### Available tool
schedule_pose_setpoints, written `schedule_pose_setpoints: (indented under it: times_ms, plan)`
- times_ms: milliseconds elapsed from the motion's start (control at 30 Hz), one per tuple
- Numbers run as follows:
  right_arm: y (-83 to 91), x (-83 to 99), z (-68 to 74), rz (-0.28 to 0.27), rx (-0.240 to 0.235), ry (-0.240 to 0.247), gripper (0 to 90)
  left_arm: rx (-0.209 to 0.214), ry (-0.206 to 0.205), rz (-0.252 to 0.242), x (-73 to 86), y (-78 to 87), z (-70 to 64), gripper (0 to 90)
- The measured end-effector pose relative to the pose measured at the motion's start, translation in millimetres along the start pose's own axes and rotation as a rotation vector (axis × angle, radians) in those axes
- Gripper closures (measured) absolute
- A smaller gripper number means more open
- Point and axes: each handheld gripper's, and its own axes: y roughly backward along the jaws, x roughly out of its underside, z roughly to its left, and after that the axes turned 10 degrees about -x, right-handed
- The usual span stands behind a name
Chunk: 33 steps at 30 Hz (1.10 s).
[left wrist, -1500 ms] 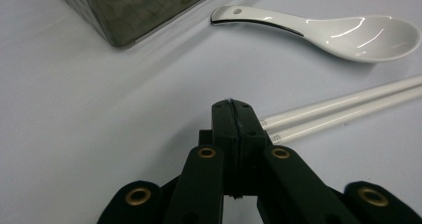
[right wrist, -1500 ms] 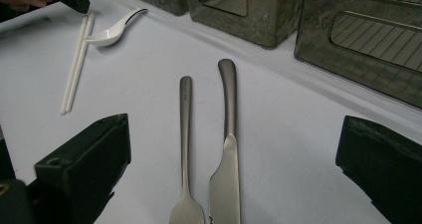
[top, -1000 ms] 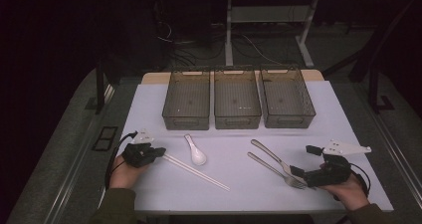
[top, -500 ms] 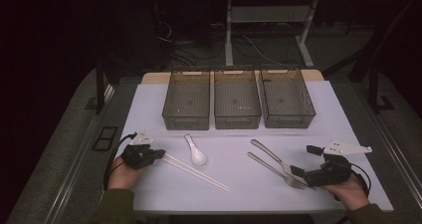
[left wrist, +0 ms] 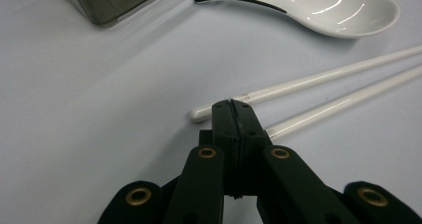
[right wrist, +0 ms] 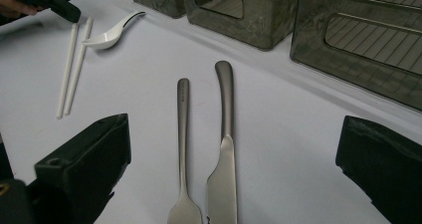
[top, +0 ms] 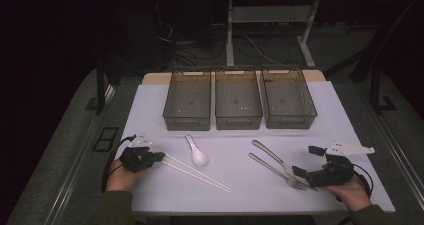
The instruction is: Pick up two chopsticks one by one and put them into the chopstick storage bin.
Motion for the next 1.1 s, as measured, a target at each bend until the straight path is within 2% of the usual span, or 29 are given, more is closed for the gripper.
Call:
schedule_pose_setpoints:
  times_ms: [233,333,400,633,867,967,1100]
  plan:
    - [0.1,0.0,0.1,0.001,0.0,0.001,0.9,0.013,0.013,-0.024,0.7,3.7,0.5,88.2]
    - [0.1,0.0,0.1,0.001,-0.001,0.001,0.9,0.036,-0.007,-0.046,0.2,5.0,0.3,81.4]
    - [0.2,0.0,0.2,0.0,-0.002,0.0,0.9,0.057,-0.025,-0.055,-0.1,5.9,-0.9,74.4]
    - [-0.1,0.0,0.1,0.002,-0.003,0.002,0.9,0.154,-0.097,-0.057,-4.0,0.8,-9.3,64.9]
    - [-0.6,0.0,-0.2,0.002,-0.006,0.003,0.8,0.226,-0.193,-0.042,-14.1,-6.9,-18.9,63.8]
    - [-0.8,0.0,-0.1,0.002,-0.007,0.001,0.9,0.239,-0.232,-0.025,-16.8,-10.5,-21.2,65.0]
    - [-1.0,-0.2,-0.1,0.002,-0.008,0.0,0.9,0.244,-0.245,-0.008,-16.1,-13.9,-22.8,66.5]
